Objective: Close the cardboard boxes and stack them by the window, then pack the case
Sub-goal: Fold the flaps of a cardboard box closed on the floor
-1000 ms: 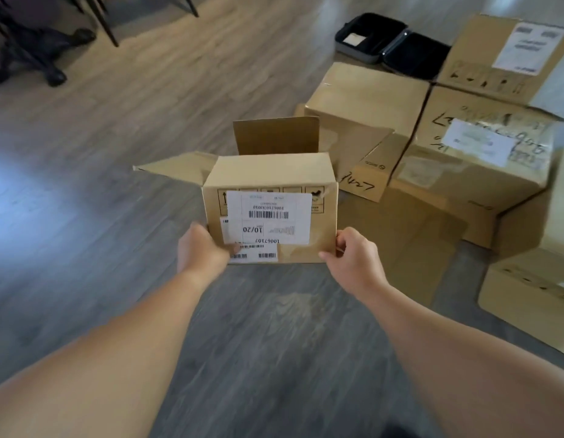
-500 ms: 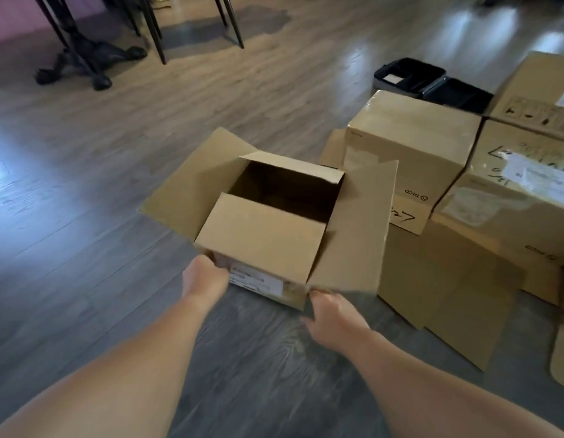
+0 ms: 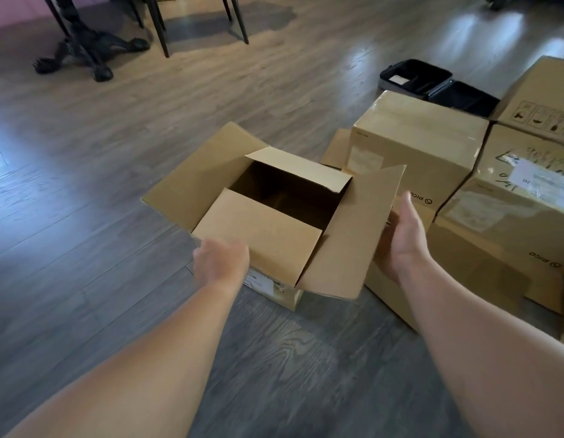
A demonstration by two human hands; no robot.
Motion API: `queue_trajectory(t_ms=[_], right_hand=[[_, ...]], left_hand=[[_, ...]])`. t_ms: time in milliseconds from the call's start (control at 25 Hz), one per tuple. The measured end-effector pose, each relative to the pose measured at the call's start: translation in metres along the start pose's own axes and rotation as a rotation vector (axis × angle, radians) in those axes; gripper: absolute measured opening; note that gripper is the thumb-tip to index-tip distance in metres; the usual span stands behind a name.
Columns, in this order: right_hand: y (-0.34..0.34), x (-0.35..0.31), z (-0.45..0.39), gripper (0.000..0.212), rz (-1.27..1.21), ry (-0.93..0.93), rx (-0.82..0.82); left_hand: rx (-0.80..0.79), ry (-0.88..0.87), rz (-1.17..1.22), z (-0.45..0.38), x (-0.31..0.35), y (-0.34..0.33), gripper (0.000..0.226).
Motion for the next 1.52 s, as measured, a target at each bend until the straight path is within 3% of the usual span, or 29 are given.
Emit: queue_trajectory(t_ms=[80, 160, 280, 400, 480, 640, 800, 920, 1000, 1120, 1200, 1280, 1320, 1440, 1520], right_hand=[[-0.006, -0.006, -0.003, 0.054, 0.088, 0.079, -0.005], [-0.007, 0.003, -0.004, 0.035, 0.363, 0.166, 0.126], [-0.011, 0.030, 0.003, 0.041, 0.721, 0.170, 0.235], [-0.025, 0.058, 0.022, 0.059, 1.090, 0.144, 0.127], [-0.038, 0.074, 0.035, 0.063, 1.284, 0.150, 0.044], [-0.058, 0.096, 0.055, 0.068, 1.483, 0.168, -0.104], [-0.067, 0.107, 0.071, 0.073, 1.688, 0.227, -0.226], [-0.079, 0.115, 0.080, 0.068, 1.795, 0.204, -0.362], [-0.092, 0.118, 0.088, 0.063, 1.788, 0.077, -0.516], [-0.116, 0.110, 0.102, 0.055, 1.567, -0.240, -0.865], [-0.133, 0.092, 0.105, 0.043, 1.348, -0.279, -0.996], [-0.152, 0.074, 0.101, 0.034, 1.145, -0.176, -0.989], [-0.161, 0.069, 0.096, 0.028, 1.139, -0.043, -0.941], [-0.177, 0.072, 0.086, 0.025, 1.576, 0.543, -0.751], [-0.176, 0.089, 0.084, 0.028, 1.714, 0.559, -0.773]], left_hand=[[-0.012, -0.070, -0.069, -0.001, 0.004, 0.001, 0.044], [-0.006, -0.140, -0.130, 0.001, 0.014, 0.003, 0.054], [-0.033, -0.268, -0.215, 0.006, 0.031, 0.001, 0.056], [-0.034, -0.432, -0.261, 0.013, 0.043, -0.006, 0.038], [-0.054, -0.522, -0.304, 0.014, 0.045, -0.010, 0.038], [-0.074, -0.656, -0.402, 0.010, 0.037, -0.012, 0.034], [-0.071, -0.680, -0.603, 0.002, 0.019, -0.006, 0.029], [0.050, -0.747, -0.792, 0.000, 0.009, 0.006, 0.029], [0.122, -0.765, -0.871, 0.003, 0.007, 0.017, 0.032], [0.126, -0.734, -1.004, 0.005, 0.007, 0.032, 0.032], [0.123, -0.689, -1.076, 0.001, 0.004, 0.046, 0.029], [0.155, -0.669, -1.167, -0.006, -0.003, 0.058, 0.027], [0.185, -0.650, -1.236, -0.010, -0.008, 0.062, 0.037], [0.284, -0.594, -1.294, -0.019, -0.018, 0.074, 0.056], [0.283, -0.514, -1.265, -0.026, -0.022, 0.080, 0.059]])
Point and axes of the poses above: each hand's wrist, its own z-axis away from the middle knuckle, its own y-axis out of the back of the hand, x = y × z, the point moved 2 cm from there along -z, towards the middle knuckle, and after that the axes turned 4 degrees about y, right-handed, at the moved point
